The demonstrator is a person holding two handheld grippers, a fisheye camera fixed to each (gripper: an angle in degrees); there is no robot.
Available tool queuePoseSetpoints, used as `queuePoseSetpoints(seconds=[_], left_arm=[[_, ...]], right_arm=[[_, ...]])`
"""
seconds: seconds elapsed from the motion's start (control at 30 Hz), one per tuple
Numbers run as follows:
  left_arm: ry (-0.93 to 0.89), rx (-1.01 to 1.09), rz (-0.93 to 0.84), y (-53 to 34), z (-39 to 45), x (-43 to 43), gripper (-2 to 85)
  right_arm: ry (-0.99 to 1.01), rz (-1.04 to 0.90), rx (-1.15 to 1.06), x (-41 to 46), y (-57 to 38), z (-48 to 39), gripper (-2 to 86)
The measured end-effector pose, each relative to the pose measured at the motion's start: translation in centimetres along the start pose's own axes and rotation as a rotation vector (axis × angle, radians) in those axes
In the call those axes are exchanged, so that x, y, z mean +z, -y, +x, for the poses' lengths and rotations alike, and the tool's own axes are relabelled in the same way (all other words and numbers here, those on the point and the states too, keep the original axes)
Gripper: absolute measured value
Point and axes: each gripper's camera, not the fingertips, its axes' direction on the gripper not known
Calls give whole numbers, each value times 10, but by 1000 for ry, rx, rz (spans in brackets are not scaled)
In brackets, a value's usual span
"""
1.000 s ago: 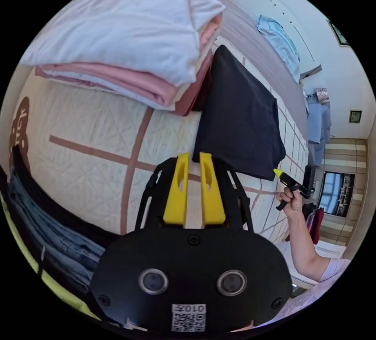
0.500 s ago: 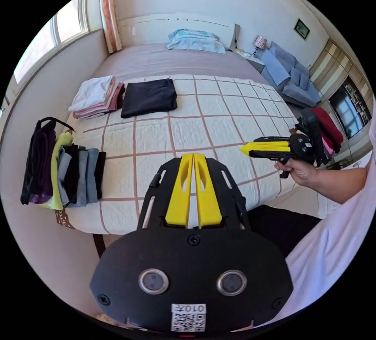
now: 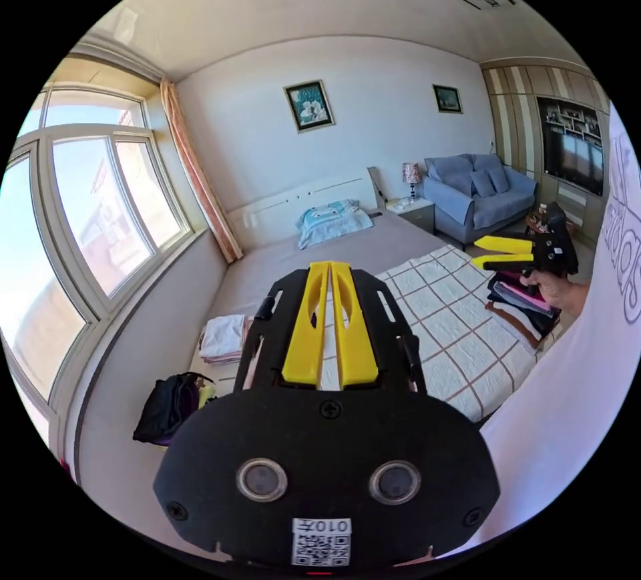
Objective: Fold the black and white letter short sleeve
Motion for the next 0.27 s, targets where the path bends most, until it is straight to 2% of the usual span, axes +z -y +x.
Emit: queuePoseSetpoints(seconds=[0.1,0.17,0.23,0.27], left_arm=[[-92,-190,113,14,10,-10,0],[-241,-283,231,21,14,-15,0],[-270,-254,223,36,26,-13,-2],[-223,-208,179,48,38,-12,-2]], right_arm=[[-50,-65,100,-22,-42,35,119],[-116,-114,127,-34,-63,53,126],[-182,-195,160,-44,-83,72,125],[-233,-230,192,-52,-96,85,122]])
